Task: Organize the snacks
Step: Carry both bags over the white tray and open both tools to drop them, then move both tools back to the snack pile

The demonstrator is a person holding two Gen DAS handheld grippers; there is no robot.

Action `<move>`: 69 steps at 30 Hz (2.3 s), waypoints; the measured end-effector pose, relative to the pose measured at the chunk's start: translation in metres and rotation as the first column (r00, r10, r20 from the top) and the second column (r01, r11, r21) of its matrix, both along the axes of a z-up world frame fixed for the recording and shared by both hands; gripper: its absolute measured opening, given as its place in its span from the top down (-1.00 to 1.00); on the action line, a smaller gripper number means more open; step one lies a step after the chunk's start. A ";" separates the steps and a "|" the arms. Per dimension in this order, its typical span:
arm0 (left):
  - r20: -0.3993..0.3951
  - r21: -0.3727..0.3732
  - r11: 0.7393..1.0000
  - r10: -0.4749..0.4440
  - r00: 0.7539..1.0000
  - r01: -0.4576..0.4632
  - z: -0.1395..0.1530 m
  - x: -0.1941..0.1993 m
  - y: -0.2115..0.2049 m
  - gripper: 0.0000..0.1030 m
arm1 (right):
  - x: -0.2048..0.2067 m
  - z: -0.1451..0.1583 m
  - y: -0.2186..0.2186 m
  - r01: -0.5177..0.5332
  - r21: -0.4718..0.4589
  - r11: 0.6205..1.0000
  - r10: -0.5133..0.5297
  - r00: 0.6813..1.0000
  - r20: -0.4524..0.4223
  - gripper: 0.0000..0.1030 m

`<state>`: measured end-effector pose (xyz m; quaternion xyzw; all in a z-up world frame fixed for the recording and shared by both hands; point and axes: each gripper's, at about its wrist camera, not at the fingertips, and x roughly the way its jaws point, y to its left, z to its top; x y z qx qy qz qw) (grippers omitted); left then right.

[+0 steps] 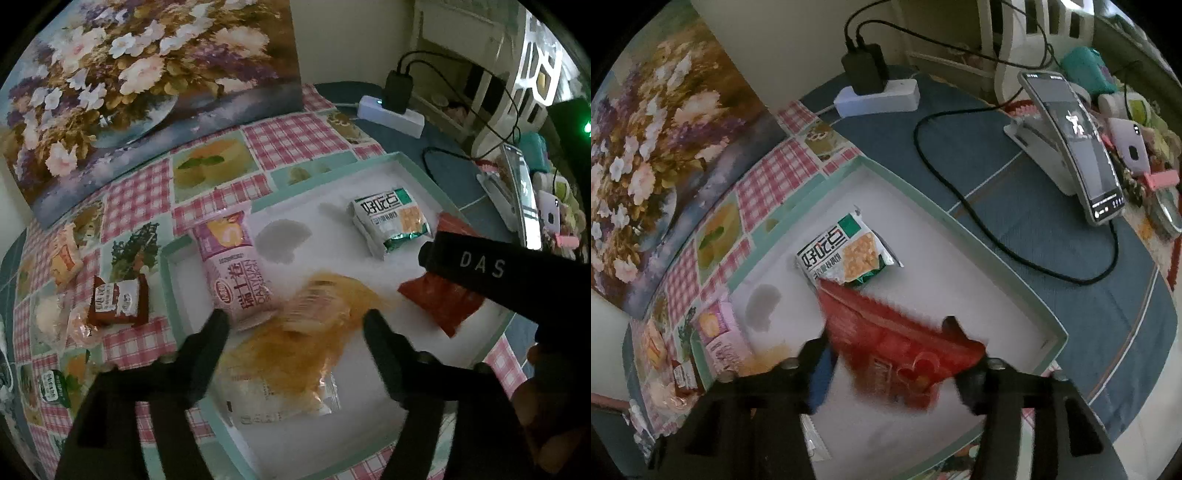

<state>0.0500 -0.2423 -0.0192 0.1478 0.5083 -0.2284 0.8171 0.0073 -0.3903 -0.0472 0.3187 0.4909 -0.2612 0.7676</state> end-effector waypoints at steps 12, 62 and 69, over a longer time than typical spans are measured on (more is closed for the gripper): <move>-0.040 -0.070 0.988 0.138 0.990 -0.141 0.009 0.019 0.039 -0.82 | 0.002 0.006 0.005 -0.016 -0.034 0.999 0.017 1.000 0.017 -0.92; -0.022 -0.048 0.533 0.845 0.534 -0.845 0.017 0.062 0.354 -0.93 | 0.063 0.040 0.243 -0.567 -0.231 0.791 0.600 0.792 0.111 -1.00; -0.056 -0.049 0.499 0.864 0.501 -0.865 0.008 0.063 0.381 -0.93 | 0.072 0.028 0.267 -0.607 -0.201 0.769 0.632 0.770 0.090 -1.00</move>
